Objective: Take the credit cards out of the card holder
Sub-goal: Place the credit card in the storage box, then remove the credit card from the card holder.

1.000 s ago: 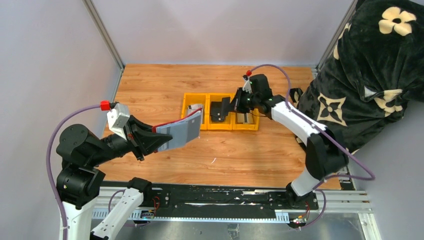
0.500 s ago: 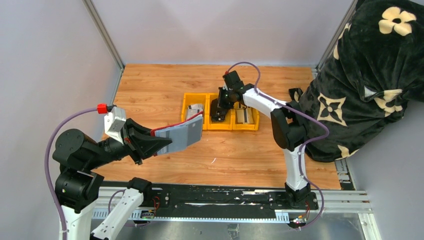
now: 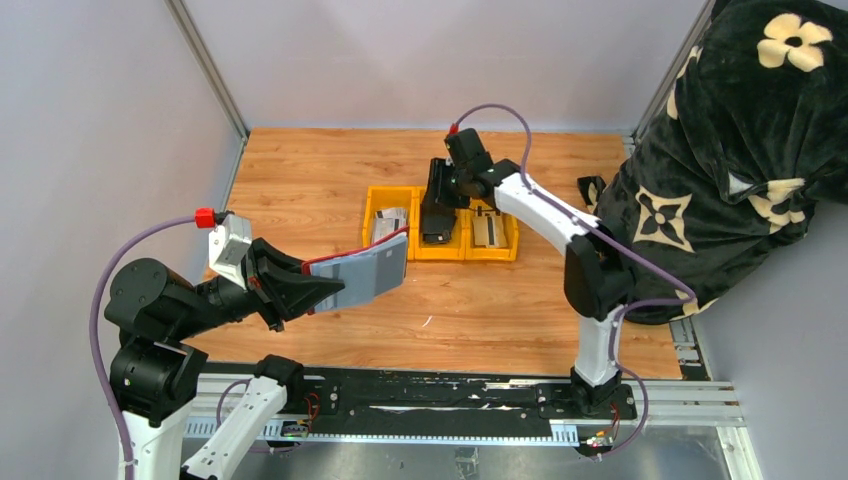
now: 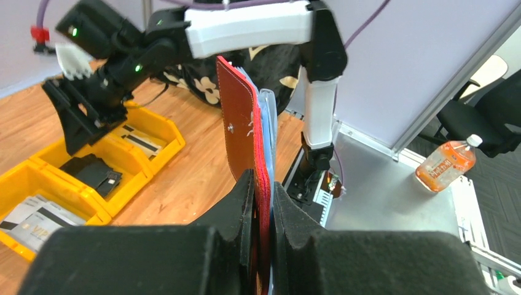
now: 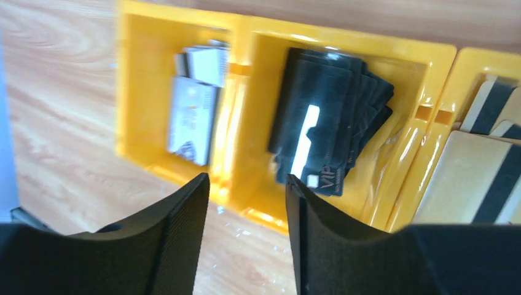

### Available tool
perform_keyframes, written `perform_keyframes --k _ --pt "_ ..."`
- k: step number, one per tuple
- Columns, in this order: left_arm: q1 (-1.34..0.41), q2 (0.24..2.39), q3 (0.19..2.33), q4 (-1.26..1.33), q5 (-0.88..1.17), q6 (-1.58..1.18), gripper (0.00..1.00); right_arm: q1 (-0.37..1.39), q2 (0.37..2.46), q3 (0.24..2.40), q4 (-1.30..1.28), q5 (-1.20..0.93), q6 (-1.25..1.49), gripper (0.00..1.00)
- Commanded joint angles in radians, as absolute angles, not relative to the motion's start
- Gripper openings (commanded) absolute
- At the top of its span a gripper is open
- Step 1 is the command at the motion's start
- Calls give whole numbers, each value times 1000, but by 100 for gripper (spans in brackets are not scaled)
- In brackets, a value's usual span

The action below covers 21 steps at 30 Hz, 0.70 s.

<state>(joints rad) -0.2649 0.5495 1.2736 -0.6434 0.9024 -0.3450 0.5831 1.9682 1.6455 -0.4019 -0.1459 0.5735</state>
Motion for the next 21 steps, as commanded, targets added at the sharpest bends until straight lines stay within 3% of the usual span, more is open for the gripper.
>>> perform_keyframes --k 1,6,12,15,18,21 --pt "-264 538 1297 -583 925 -375 0 623 1769 1644 -413 -108 538 57" --pt "-264 537 1290 -513 927 -432 0 643 1498 1454 -249 -275 560 71" --pt "-264 533 1257 -379 945 -542 0 674 1134 962 433 -703 786 77" --pt "-264 539 1241 -323 963 -592 0 748 996 813 703 -741 861 78" --pt "-264 544 1237 -284 1003 -623 0 831 930 792 722 -721 818 81" --pt "-264 546 1236 -251 1042 -653 0 886 909 808 719 -699 792 77"
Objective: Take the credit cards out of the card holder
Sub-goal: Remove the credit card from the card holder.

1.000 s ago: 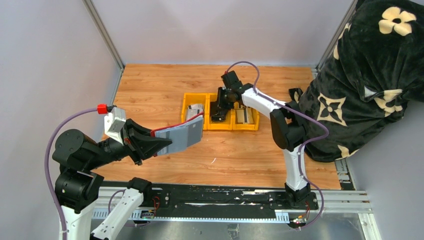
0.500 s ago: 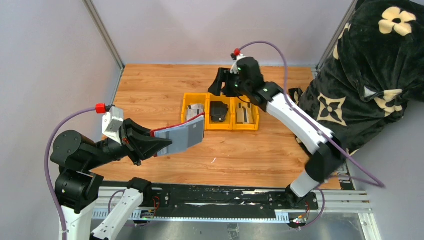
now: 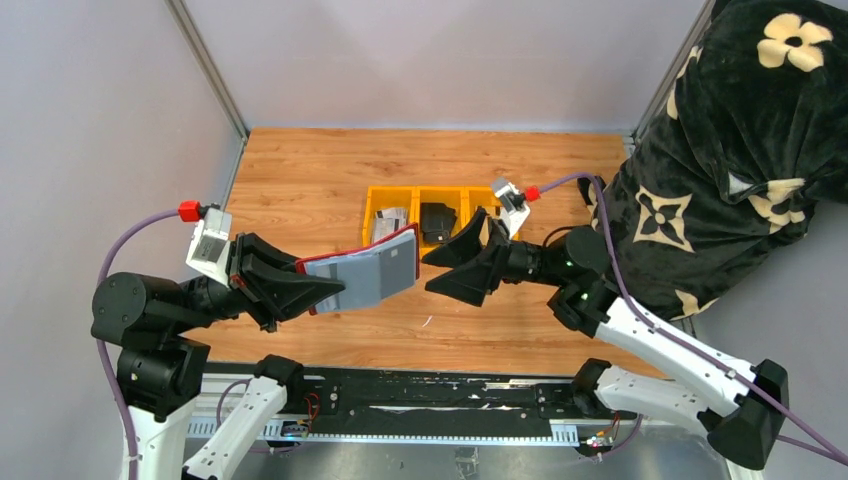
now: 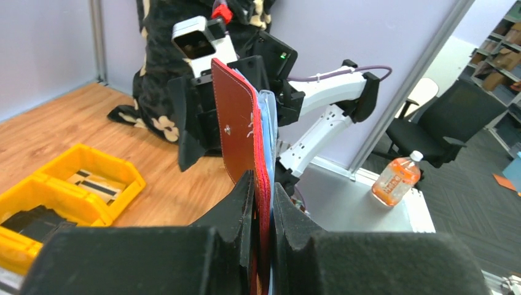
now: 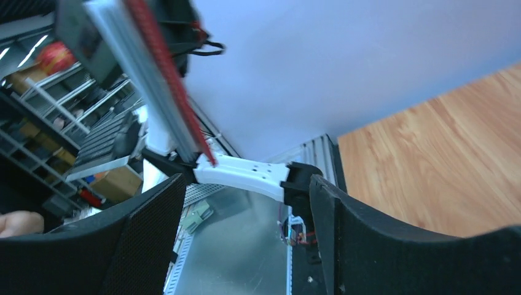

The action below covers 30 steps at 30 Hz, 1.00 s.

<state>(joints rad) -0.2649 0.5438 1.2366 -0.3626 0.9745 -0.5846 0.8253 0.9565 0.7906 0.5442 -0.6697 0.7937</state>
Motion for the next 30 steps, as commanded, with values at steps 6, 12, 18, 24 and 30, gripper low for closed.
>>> perform_keyframes --k 6,12,18,24,30 --pt "-264 542 1240 -241 1098 -650 0 975 919 862 682 -668 716 69" --pt "-264 540 1249 -248 1115 -655 0 1042 946 925 614 -656 649 45" --pt "-263 543 1260 -254 1122 -657 0 1050 926 925 625 -664 637 32" --pt "-264 545 1261 -254 1123 -661 0 1051 906 917 641 -720 644 39" --pt "-264 545 1262 -241 1117 -673 0 1052 907 927 620 -712 644 18"
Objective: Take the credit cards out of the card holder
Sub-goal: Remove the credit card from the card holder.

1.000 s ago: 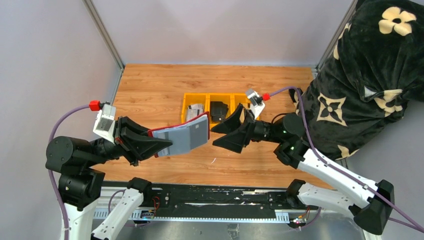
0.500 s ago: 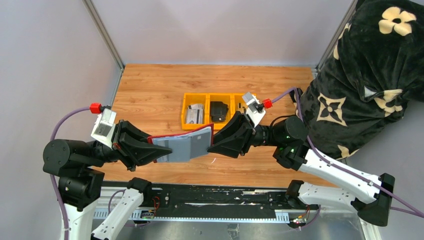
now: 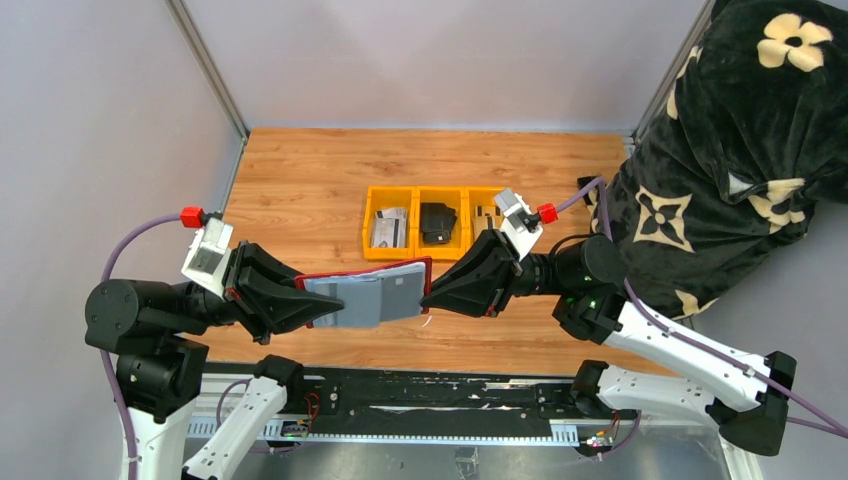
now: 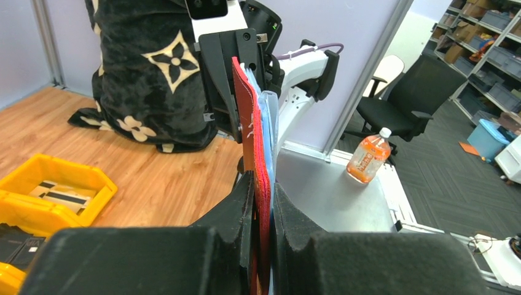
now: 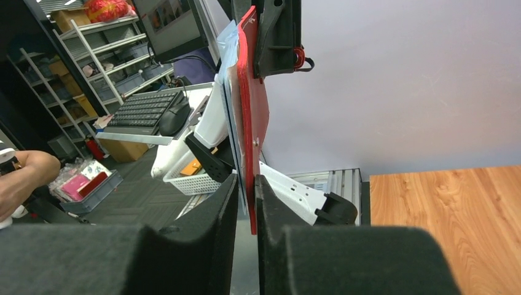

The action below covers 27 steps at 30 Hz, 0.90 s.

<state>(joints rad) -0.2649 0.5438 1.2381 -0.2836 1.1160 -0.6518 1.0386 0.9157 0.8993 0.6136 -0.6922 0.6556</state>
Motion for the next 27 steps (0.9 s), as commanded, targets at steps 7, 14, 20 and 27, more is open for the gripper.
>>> perform_keyframes --k 7,14,20,27 --pt "-264 545 1263 -238 1115 -678 0 1063 923 944 597 -717 635 9" --pt "-264 548 1262 -240 1118 -676 0 1065 887 927 631 -755 641 4" --pt "-264 549 1258 -232 1114 -682 0 1067 892 919 630 -753 646 5" --pt "-264 548 1261 -235 1117 -681 0 1072 883 911 653 -771 647 11"
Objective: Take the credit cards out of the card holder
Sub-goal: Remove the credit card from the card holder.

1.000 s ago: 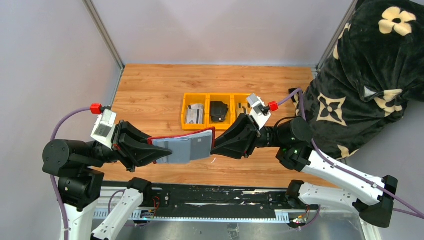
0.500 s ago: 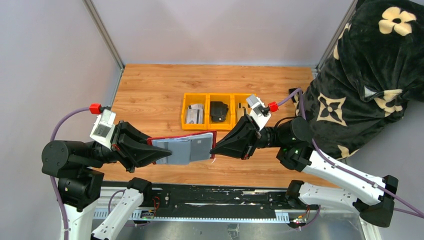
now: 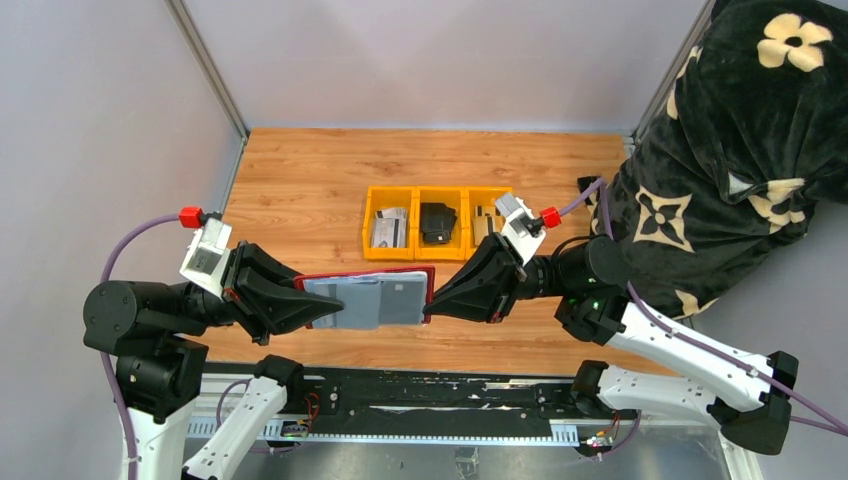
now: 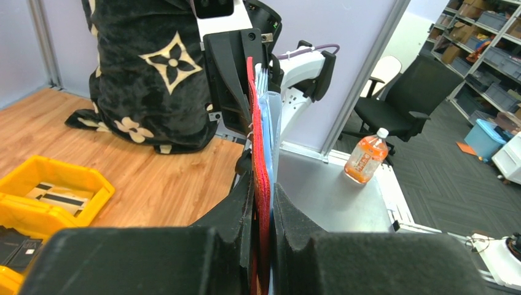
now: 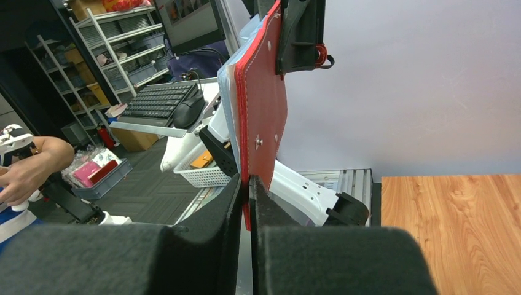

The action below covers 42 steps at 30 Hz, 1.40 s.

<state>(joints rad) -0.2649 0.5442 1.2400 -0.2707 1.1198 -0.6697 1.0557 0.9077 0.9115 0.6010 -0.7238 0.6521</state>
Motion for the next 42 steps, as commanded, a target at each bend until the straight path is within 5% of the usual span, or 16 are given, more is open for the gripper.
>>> perform_keyframes --k 1,20,24,29,35,42 --pt "-264 548 1261 -235 1118 -681 0 1072 879 910 654 -773 647 11" --pt "-263 546 1259 -222 1109 -695 0 1100 904 979 459 -630 559 14" --pt "-264 549 1260 -222 1107 -695 0 1106 903 992 412 -594 543 37" --pt "-264 547 1258 -223 1104 -693 0 1126 907 1002 402 -565 531 47" --pt "-264 547 1259 -243 1090 -671 0 1176 929 1035 397 -537 511 73" --pt "-264 550 1259 -252 1083 -664 0 1275 974 1083 339 -357 436 77"
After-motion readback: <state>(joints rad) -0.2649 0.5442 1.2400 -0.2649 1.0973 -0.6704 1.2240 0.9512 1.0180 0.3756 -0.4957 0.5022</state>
